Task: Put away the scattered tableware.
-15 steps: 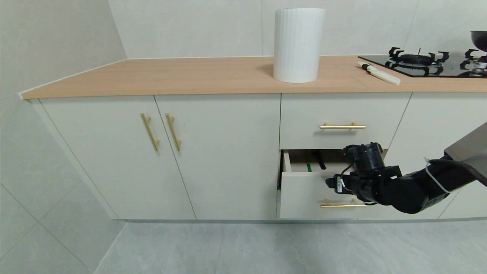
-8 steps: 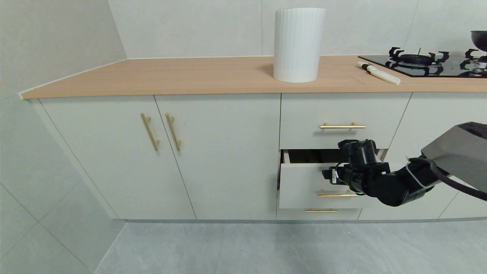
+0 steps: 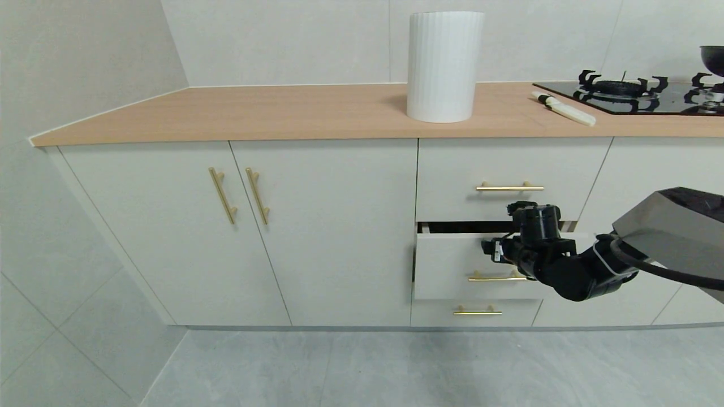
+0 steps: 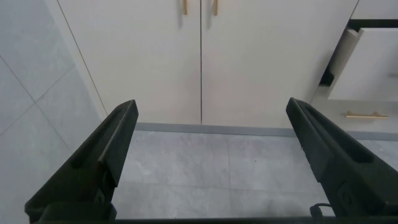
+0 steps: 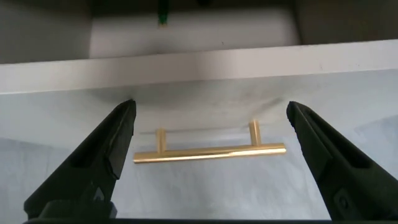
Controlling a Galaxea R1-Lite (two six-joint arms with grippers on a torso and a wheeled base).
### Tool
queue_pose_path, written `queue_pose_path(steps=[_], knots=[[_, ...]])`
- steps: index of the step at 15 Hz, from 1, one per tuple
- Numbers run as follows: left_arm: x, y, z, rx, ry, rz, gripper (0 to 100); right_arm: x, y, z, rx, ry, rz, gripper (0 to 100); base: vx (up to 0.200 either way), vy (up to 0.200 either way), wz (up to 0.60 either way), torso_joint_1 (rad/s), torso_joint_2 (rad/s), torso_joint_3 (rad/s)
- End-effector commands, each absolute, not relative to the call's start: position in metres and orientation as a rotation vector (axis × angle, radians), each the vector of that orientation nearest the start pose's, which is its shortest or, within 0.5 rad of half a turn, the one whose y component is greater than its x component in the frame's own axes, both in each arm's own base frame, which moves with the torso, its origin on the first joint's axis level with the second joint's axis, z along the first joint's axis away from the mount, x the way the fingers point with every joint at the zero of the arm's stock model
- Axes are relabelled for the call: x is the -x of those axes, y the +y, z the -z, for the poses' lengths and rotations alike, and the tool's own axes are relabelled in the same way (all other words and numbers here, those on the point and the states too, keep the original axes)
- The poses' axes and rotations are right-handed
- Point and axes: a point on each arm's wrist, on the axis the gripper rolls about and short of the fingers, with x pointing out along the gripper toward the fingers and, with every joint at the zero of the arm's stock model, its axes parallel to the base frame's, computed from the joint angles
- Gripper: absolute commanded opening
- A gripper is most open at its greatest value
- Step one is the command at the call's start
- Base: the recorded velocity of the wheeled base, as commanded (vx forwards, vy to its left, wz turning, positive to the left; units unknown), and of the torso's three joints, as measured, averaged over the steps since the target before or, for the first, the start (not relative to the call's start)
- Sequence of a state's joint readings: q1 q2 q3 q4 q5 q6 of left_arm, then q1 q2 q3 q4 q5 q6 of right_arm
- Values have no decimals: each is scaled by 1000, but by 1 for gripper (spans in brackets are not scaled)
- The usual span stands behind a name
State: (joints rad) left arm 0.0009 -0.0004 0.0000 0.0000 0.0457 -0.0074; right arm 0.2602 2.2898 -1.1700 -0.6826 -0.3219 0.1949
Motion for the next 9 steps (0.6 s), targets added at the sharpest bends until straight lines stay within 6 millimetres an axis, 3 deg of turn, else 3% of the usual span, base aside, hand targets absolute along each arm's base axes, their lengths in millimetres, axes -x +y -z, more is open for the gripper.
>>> queue_pose_path(steps=[1,9], knots=[[23,1,-75,8,0,-48,100,-424,102,-49,-65,421,109,100,0,0,0,0,0,0],[23,1,-75,8,0,-48,100,-446,100,-34,-107,335,128,100,0,0,0,0,0,0]])
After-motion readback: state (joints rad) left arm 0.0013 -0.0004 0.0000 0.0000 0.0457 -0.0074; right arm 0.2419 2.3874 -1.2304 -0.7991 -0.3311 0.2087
